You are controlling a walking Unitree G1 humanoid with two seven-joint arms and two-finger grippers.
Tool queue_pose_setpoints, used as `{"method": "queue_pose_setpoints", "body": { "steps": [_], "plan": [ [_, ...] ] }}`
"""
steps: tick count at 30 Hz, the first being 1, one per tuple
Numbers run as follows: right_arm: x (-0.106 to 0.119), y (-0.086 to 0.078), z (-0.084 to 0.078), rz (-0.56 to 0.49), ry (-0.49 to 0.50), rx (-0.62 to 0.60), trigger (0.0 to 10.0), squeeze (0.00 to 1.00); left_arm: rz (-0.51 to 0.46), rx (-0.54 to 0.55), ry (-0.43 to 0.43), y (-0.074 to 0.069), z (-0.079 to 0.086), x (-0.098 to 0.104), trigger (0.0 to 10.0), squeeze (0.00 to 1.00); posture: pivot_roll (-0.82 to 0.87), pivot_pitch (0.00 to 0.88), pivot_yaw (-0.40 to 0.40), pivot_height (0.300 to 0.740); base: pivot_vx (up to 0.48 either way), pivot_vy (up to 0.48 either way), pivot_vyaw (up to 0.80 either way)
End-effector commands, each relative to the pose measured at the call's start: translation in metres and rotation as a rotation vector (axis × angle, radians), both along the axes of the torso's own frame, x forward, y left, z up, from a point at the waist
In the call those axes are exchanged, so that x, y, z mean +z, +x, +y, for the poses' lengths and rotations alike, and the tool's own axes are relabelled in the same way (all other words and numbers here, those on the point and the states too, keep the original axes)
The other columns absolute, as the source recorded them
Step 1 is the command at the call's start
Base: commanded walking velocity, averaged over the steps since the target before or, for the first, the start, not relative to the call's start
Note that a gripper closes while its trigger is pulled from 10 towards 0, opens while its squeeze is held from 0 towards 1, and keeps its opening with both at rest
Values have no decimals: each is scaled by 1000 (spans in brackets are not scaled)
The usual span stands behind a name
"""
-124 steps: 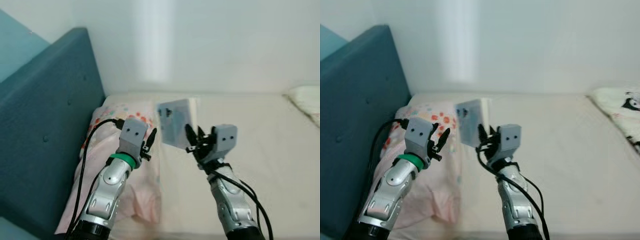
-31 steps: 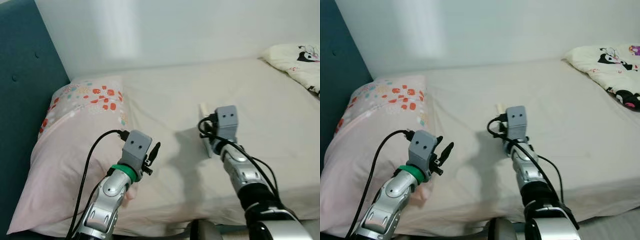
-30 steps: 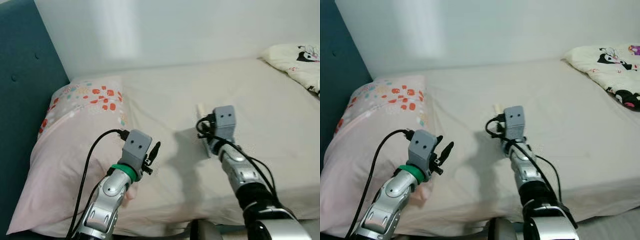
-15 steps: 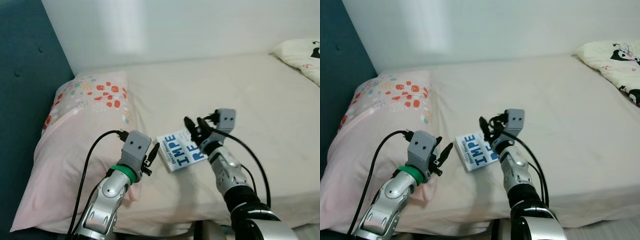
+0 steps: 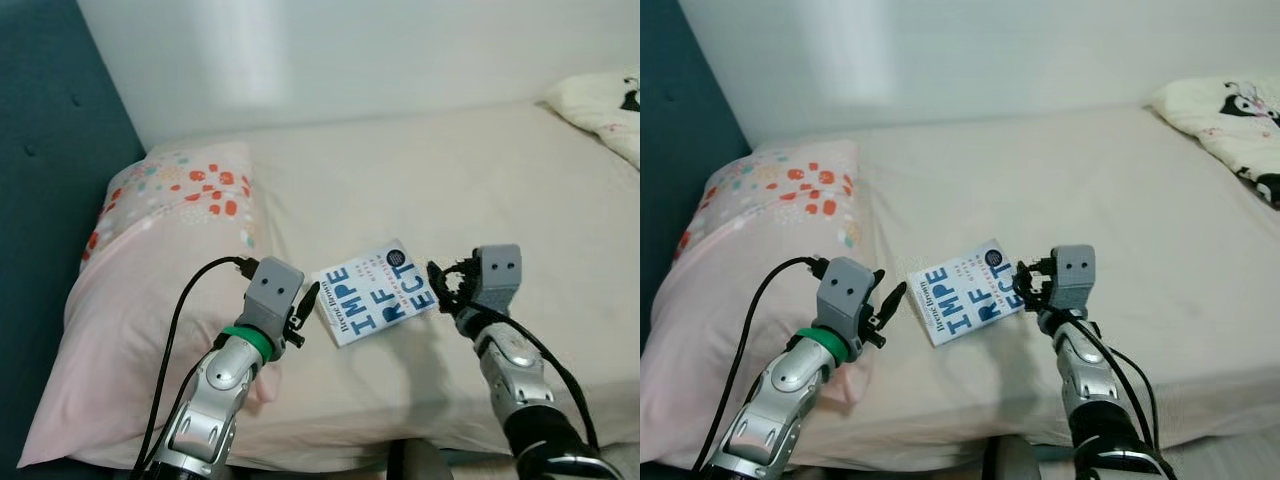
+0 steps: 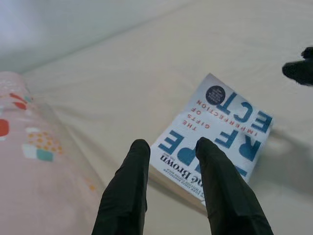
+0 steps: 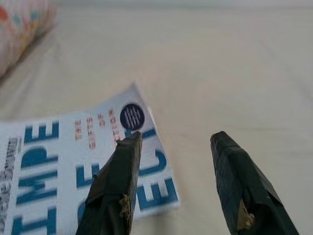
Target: Clean up the room
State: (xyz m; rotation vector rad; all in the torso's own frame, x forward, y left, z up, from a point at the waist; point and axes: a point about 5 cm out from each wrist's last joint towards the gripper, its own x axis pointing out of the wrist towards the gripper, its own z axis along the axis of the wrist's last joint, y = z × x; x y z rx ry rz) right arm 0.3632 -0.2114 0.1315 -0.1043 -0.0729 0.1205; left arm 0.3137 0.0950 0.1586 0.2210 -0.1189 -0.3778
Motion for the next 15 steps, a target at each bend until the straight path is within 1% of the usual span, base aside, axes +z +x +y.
{"method": "queue_pose_setpoints", "body": {
  "steps": [1,2,3,4,5,6,7,8,9,11,12,13,14,15],
  "plan": [
    [-5,1,4,27,90,23,10000,0,7,39,9,-1,15,0,10000,0,-63,122,131,590,0,0,0],
    [-5,1,4,27,90,23,10000,0,7,39,9,-1,15,0,10000,0,-63,122,131,590,0,0,0],
    [-5,2,4,35,193,21,10000,0,3,45,10,-2,18,2,10000,0,-47,137,132,590,0,0,0],
    [-5,2,4,35,193,21,10000,0,3,45,10,-2,18,2,10000,0,-47,137,132,590,0,0,0],
    [-7,3,7,51,312,32,10000,0,0,51,10,-4,19,4,10000,0,-37,147,134,590,0,0,0],
    [-7,3,7,51,312,32,10000,0,0,51,10,-4,19,4,10000,0,-37,147,134,590,0,0,0],
    [-12,4,12,76,424,33,10000,0,-2,57,10,-5,21,5,10000,0,-24,160,136,590,0,0,0],
    [-12,4,12,76,424,33,10000,0,-2,57,10,-5,21,5,10000,0,-24,160,136,590,0,0,0],
    [-25,3,31,146,610,66,10000,0,-5,63,12,-11,24,10,10000,0,15,209,151,590,0,0,0],
    [-25,3,31,146,610,66,10000,0,-5,63,12,-11,24,10,10000,0,15,209,151,590,0,0,0],
    [-35,1,44,201,779,85,10000,0,-2,65,21,-16,28,13,10000,0,34,235,159,590,0,0,0],
    [-38,1,48,217,847,91,10000,0,1,67,24,-17,30,14,10000,0,40,244,162,590,0,0,0],
    [-38,1,48,217,847,91,10000,0,1,67,24,-17,30,14,10000,0,40,244,162,590,0,0,0],
    [-40,1,50,230,892,92,10000,0,3,69,27,-19,31,14,10000,0,46,252,163,590,0,0,0]
  ]
}}
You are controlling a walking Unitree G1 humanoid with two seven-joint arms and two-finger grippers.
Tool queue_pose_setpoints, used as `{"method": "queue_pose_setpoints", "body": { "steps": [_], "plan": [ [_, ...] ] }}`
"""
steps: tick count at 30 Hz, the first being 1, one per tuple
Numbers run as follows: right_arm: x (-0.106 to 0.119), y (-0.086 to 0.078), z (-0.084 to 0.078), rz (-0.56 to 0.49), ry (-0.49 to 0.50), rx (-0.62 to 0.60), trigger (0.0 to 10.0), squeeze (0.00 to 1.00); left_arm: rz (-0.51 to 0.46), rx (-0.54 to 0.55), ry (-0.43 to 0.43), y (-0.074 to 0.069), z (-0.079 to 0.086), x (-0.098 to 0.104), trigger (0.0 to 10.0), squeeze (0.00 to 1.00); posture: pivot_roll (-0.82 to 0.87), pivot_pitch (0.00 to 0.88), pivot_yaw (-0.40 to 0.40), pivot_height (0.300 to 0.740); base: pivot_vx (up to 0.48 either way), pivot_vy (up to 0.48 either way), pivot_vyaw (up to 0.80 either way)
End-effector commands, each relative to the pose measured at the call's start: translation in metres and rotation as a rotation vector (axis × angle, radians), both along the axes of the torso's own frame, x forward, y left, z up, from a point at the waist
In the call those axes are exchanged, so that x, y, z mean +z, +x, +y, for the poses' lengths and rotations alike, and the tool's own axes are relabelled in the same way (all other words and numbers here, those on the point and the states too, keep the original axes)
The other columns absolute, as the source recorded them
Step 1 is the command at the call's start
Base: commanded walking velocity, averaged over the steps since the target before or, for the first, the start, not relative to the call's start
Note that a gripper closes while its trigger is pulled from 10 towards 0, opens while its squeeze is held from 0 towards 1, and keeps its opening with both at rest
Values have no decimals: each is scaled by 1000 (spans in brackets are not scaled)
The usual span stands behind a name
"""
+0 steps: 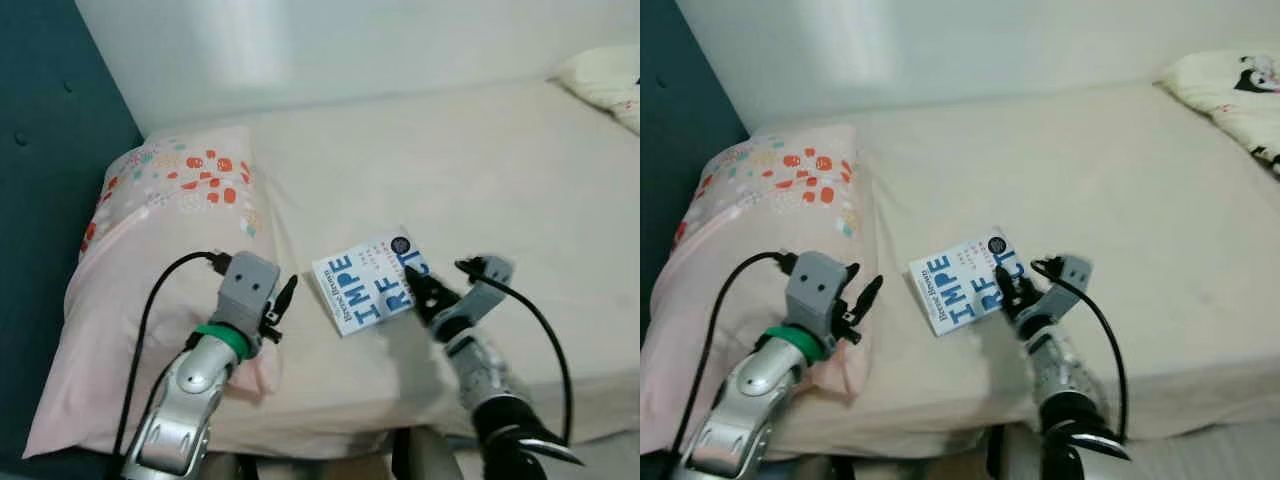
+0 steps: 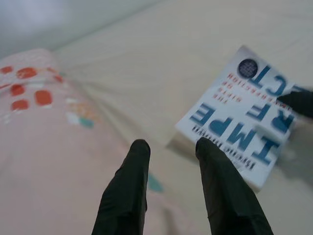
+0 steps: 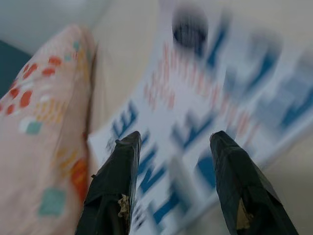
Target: Clean up the room
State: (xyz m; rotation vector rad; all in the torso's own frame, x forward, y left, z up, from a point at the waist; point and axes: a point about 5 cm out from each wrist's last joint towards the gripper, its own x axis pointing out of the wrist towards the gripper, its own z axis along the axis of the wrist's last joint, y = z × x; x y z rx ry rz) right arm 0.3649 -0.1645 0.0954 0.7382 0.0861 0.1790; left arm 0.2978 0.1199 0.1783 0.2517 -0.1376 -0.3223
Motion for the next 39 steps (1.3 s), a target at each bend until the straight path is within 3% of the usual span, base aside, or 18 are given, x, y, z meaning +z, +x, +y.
{"method": "queue_pose_setpoints", "body": {
  "steps": [1,7,12,16,23,29,39],
  "plan": [
    [-5,-1,4,26,88,8,10000,0,34,16,5,-4,7,-4,10000,0,49,257,163,590,0,0,0],
    [-13,-5,4,71,171,-35,10000,0,53,36,15,-12,14,-3,10000,0,71,298,168,590,0,0,0],
    [-18,-7,-5,103,237,-90,10000,0,76,38,22,-17,15,-4,10000,0,76,323,170,590,0,0,0],
    [-17,-11,-24,64,154,-200,10000,0,87,45,22,-20,16,-4,10000,0,63,338,159,590,0,0,0],
    [-26,-23,-42,39,137,-295,10000,0,100,32,18,-20,11,-5,10000,0,55,344,174,590,0,0,0],
    [-28,-20,-35,84,161,-240,10000,0,106,30,20,-22,11,-3,10000,0,73,352,178,590,0,0,0],
    [-4,-2,-17,3,268,-115,10000,0,125,49,28,-32,15,-3,10000,0,120,380,182,590,0,0,0]
  ]
}}
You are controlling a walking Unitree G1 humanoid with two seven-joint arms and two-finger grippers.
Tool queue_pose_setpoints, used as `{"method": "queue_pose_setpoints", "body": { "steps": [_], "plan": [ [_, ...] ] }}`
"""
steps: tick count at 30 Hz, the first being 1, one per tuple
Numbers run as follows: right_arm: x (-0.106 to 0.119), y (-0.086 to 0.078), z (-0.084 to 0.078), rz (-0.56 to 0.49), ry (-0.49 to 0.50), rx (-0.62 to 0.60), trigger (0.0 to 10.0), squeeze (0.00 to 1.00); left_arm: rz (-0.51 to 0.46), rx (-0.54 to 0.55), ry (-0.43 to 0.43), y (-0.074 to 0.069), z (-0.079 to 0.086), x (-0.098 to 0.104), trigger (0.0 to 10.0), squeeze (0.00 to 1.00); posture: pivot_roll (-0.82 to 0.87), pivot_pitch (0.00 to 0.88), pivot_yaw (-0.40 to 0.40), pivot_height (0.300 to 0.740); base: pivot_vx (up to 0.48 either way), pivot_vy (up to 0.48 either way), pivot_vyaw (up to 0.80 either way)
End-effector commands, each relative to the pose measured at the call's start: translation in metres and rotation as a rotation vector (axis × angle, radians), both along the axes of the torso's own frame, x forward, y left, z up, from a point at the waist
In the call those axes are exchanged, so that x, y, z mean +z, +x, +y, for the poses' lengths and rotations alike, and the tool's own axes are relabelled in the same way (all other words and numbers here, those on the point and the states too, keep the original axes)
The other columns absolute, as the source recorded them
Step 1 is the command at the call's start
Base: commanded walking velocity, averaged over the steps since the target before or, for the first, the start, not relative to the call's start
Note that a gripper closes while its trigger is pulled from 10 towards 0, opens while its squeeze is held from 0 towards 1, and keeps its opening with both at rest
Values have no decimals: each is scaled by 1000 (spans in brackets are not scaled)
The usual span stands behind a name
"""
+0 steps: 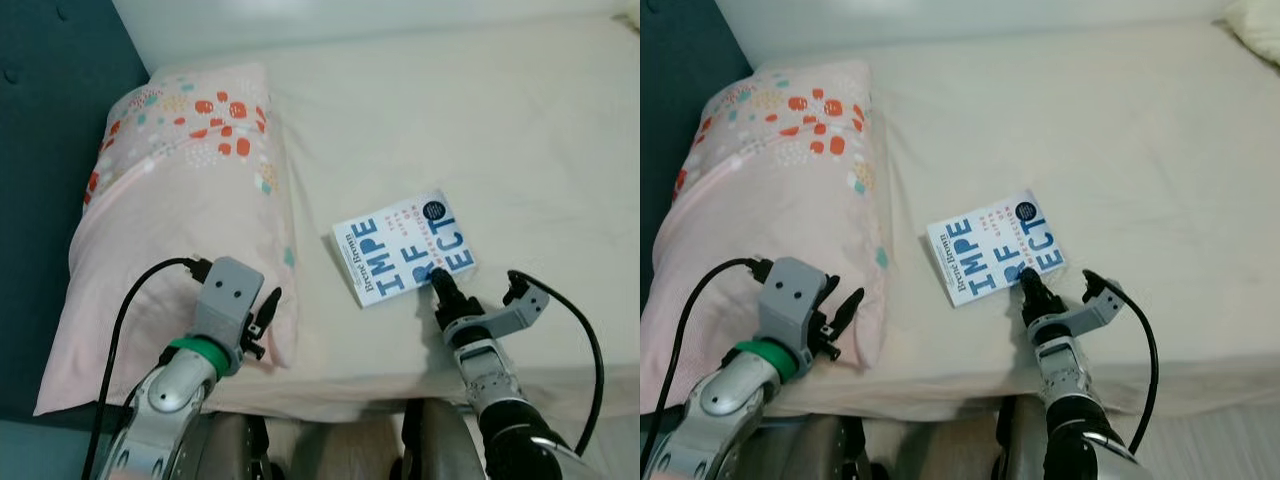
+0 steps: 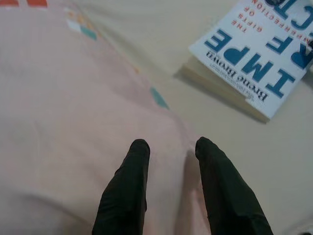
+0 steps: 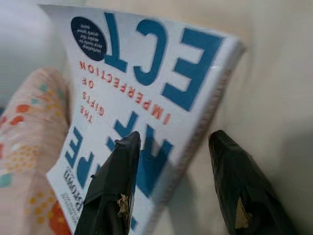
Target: Clean up the room
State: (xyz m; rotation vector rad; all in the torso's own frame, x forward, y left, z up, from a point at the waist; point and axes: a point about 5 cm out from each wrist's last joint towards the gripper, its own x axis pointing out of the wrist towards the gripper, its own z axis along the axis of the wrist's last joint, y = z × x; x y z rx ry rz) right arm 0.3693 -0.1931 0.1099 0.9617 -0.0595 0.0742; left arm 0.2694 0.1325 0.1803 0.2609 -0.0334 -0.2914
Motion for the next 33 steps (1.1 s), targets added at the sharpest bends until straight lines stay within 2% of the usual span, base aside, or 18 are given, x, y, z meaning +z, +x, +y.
{"method": "queue_pose_setpoints", "body": {
  "steps": [1,2,3,4,5,6,7,8,9,10,19,23,25,26,28,30,33],
  "plan": [
    [-18,-7,12,68,44,43,10000,0,29,5,4,-3,2,-5,10000,0,120,380,182,590,0,0,0],
    [-17,-5,14,64,54,60,10000,0,32,6,6,-5,3,-5,10000,0,123,383,184,590,0,0,0],
    [-15,-4,17,61,65,78,8784,0,35,6,8,-5,3,-5,10000,0,124,384,184,590,0,0,0],
    [-15,-4,17,61,65,78,8784,0,35,6,8,-5,3,-5,10000,0,124,384,184,590,0,0,0],
    [-13,-2,20,61,66,94,4980,0,37,7,9,-6,3,-6,10000,0,128,383,183,590,0,0,0],
    [-13,-2,20,61,66,94,4980,0,37,7,9,-6,3,-6,10000,0,128,383,183,590,0,0,0],
    [-12,-1,22,60,66,104,2118,0,37,7,10,-5,3,-5,10000,0,128,383,183,590,0,0,0],
    [-11,-1,23,57,68,110,902,0,37,8,10,-5,3,-5,10000,0,128,378,181,590,0,0,0],
    [-11,-1,23,57,68,110,902,0,37,8,10,-5,3,-5,10000,0,128,378,181,590,0,0,0],
    [-12,-1,24,57,69,112,0,0,36,8,11,-4,3,-4,10000,0,126,371,181,590,0,0,0],
    [-14,-4,24,40,108,134,0,0,31,5,12,0,2,-4,10000,0,115,344,179,590,0,0,0],
    [-17,-5,35,43,138,185,0,0,21,0,9,4,0,-2,10000,0,95,315,166,590,0,0,0],
    [-21,-8,48,53,142,232,0,0,15,-2,5,6,-2,-2,10000,0,89,309,161,590,0,0,0],
    [-23,-9,53,55,143,247,10000,0,14,-3,4,7,-3,-2,10000,0,83,301,157,590,0,0,0],
    [-25,-11,62,56,159,263,10000,0,11,-6,3,7,-5,-2,10000,0,83,301,157,590,0,0,0],
    [-25,-12,76,38,218,267,10000,0,9,-14,-1,7,-7,-2,10000,0,69,287,157,590,0,0,0],
    [-22,-12,83,16,263,255,10000,0,8,-20,-2,7,-8,-2,10000,0,69,287,157,590,0,0,0]
  ]
}}
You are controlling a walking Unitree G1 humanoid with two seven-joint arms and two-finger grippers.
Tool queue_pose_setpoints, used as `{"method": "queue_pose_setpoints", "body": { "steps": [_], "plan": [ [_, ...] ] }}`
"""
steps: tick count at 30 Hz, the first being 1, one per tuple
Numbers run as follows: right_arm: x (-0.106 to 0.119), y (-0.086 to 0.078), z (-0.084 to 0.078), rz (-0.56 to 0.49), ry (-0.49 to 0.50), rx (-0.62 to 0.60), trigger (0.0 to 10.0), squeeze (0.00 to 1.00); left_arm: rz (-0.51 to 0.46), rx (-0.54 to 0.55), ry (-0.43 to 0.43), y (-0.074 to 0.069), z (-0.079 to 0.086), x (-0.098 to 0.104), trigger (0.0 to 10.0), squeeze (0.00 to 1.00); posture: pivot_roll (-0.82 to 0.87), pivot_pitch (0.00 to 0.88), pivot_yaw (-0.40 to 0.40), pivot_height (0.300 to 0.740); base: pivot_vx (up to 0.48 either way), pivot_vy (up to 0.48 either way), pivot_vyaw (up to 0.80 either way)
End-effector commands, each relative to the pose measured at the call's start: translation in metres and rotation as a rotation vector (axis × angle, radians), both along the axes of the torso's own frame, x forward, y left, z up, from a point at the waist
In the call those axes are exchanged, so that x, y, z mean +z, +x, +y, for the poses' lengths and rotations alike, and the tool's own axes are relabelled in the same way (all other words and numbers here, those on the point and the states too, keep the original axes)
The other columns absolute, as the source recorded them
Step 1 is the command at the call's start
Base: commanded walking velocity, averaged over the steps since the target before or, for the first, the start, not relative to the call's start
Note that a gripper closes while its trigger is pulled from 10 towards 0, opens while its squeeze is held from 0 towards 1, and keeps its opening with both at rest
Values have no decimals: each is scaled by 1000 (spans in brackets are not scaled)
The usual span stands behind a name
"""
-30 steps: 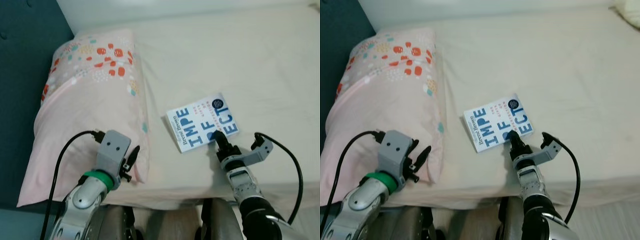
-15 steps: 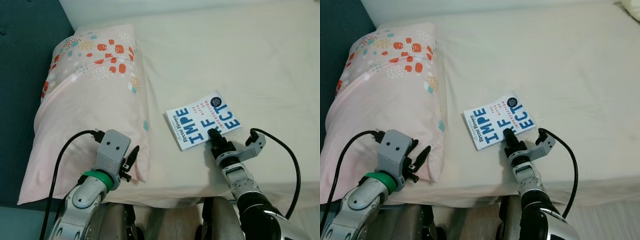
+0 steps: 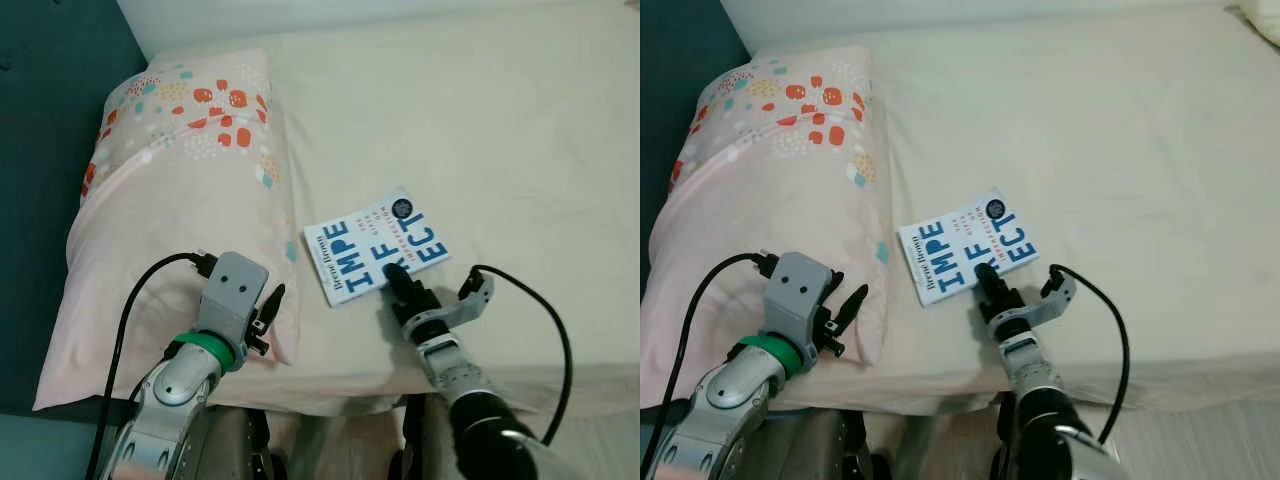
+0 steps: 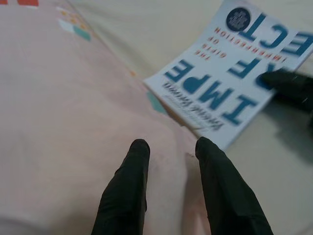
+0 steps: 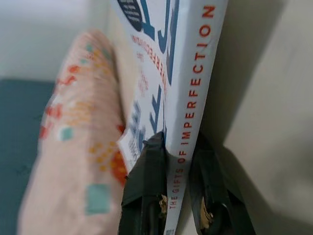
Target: Clean up the room
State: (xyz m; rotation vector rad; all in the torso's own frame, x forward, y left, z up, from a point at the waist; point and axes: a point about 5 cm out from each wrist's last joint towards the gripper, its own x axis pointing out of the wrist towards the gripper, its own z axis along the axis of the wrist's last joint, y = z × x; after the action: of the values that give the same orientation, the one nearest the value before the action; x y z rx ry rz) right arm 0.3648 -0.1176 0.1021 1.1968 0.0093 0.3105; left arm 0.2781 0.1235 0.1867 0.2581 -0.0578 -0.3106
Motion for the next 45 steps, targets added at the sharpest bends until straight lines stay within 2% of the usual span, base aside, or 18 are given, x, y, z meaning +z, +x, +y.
{"method": "queue_pose_setpoints", "body": {
  "steps": [1,4,6,8,10,19,23,26,31,37,41,45],
  "plan": [
    [-12,-7,12,48,56,15,10000,0,28,-1,3,-1,0,-9,10000,0,63,284,157,590,0,0,0],
    [-5,-5,21,42,127,-29,10000,0,27,-7,3,0,0,-9,10000,0,58,282,158,590,0,0,0],
    [2,-4,35,44,178,-96,10000,0,21,-13,3,2,-2,-8,10000,0,65,277,158,590,0,0,0],
    [3,-6,46,49,201,-123,10000,0,12,-17,7,3,-2,-6,10000,0,72,274,158,590,0,0,0],
    [2,-8,50,51,204,-120,10000,0,9,-18,10,3,-2,-6,10000,0,72,274,158,590,0,0,0],
    [-14,-25,48,61,152,-145,10000,0,11,-22,8,4,-3,-7,10000,0,57,275,157,590,0,0,0],
    [-21,-32,64,104,150,-76,10000,0,8,-30,6,5,-5,-7,10000,0,50,275,156,590,0,0,0],
    [-32,-44,75,133,107,-23,10000,0,4,-29,3,6,-6,-7,10000,0,45,272,148,590,0,0,0],
    [-42,-53,76,160,84,-7,10000,0,4,-27,-1,7,-6,-7,10000,0,36,271,144,590,0,0,0],
    [-39,-46,80,179,83,2,10000,0,3,-35,-5,7,-9,-8,10000,0,42,264,150,590,0,0,0],
    [-25,-37,98,161,69,75,10000,0,-3,-36,-4,9,-9,-7,10000,0,53,259,152,590,0,0,0],
    [-23,-36,103,168,62,92,10000,0,-7,-32,-3,9,-9,-6,10000,0,61,256,146,590,0,0,0]
  ]
}}
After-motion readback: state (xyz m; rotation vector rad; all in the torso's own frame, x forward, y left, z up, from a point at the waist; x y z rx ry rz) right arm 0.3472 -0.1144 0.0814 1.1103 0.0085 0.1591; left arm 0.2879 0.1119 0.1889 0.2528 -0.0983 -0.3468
